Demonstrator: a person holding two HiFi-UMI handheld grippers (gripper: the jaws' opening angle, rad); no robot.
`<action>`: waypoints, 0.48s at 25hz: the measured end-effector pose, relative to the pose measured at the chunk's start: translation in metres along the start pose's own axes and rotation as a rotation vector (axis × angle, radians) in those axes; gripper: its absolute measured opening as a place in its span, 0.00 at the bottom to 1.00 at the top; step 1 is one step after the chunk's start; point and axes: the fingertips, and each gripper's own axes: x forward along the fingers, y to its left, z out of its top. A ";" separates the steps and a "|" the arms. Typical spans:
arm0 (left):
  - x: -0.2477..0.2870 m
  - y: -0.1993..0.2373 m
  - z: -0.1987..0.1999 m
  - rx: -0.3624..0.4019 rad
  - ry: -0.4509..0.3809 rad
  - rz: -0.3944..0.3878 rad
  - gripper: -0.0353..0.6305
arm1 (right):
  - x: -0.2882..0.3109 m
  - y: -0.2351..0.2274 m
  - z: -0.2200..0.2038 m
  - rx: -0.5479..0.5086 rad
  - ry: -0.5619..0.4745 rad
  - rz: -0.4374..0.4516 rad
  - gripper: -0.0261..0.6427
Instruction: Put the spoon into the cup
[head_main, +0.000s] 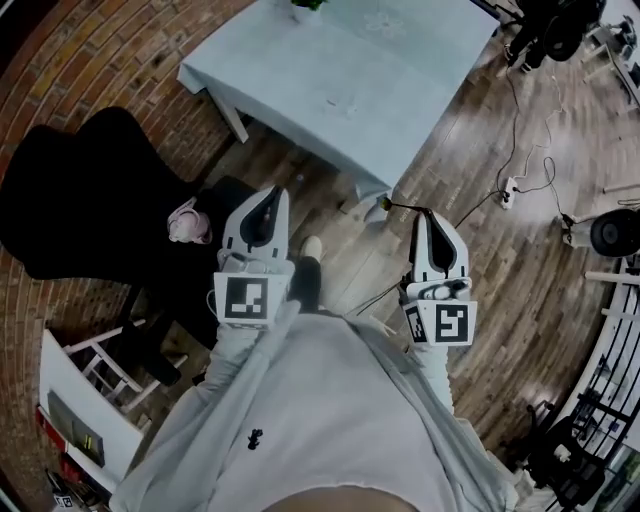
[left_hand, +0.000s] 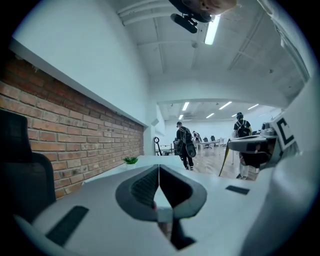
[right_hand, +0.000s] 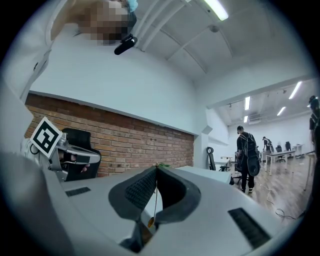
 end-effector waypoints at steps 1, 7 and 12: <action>0.013 0.007 0.003 -0.005 -0.003 0.000 0.08 | 0.013 -0.004 0.002 -0.001 0.001 0.002 0.07; 0.072 0.053 0.009 -0.013 0.002 0.003 0.08 | 0.085 -0.014 0.006 -0.002 0.009 0.007 0.07; 0.103 0.069 0.003 -0.035 0.023 -0.006 0.08 | 0.121 -0.020 0.001 0.009 0.025 0.002 0.07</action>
